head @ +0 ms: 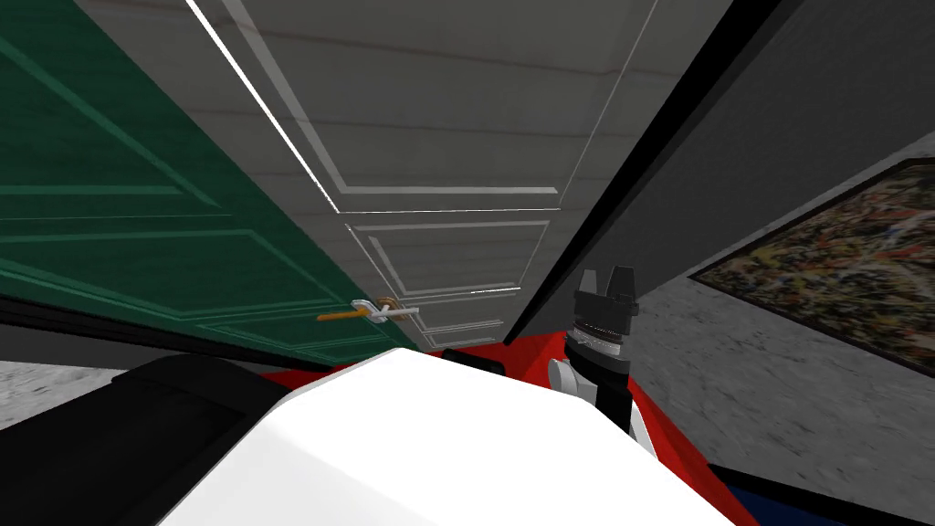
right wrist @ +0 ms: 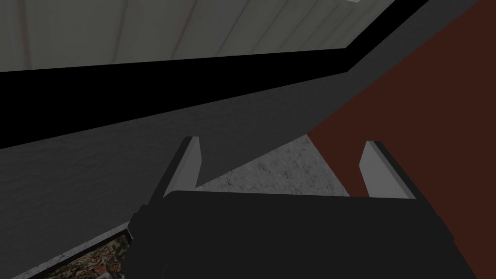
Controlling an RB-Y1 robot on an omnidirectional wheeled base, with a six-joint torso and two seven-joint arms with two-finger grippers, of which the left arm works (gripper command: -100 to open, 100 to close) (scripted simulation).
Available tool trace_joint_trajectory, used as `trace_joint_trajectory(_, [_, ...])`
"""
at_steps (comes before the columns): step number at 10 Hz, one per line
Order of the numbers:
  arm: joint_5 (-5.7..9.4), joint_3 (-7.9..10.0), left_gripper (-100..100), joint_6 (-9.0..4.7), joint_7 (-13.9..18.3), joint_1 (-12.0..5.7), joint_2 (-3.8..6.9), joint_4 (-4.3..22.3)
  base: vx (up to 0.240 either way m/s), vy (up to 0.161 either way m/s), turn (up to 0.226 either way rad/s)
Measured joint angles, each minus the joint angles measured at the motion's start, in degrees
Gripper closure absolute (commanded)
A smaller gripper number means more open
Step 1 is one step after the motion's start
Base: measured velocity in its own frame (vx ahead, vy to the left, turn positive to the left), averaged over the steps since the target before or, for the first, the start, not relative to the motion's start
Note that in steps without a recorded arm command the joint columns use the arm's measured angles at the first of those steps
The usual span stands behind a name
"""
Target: Push the door open
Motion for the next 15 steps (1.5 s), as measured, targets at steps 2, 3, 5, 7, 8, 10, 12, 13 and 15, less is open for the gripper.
trace_joint_trajectory(2, [-0.02, 0.12, -100, 0.41, -0.2, 1.35, 1.03, -1.0, 0.010, 0.092, -0.281])
trace_joint_trajectory(3, [-0.01, 0.24, -100, 0.47, -0.4, 2.26, 1.98, -1.7, 0.006, 0.131, -0.239])
trace_joint_trajectory(5, [0.10, 0.73, -100, 0.47, -1.2, 5.13, 4.19, -3.4, 0.008, 0.177, -0.230])
trace_joint_trajectory(7, [0.04, 1.00, -100, -0.28, -2.3, 6.28, 5.17, -2.2, -0.031, 0.211, -0.236])
trace_joint_trajectory(8, [0.01, 1.13, -100, -1.00, -2.7, 6.81, 6.08, -1.5, -0.042, 0.230, -0.308])
trace_joint_trajectory(10, [-0.04, 1.41, -100, -1.49, -3.3, 8.24, 7.72, -1.4, -0.046, 0.174, -0.222])
trace_joint_trajectory(12, [0.04, 1.87, -100, -2.34, -4.3, 10.30, 9.66, -1.3, -0.051, 0.184, -0.281])
trace_joint_trajectory(13, [0.08, 2.14, -100, -2.71, -5.0, 11.56, 10.59, -1.3, -0.064, 0.193, -0.288])
trace_joint_trajectory(15, [0.13, 2.61, -100, -2.43, -6.1, 14.11, 12.60, -2.7, -0.062, 0.197, -0.279])
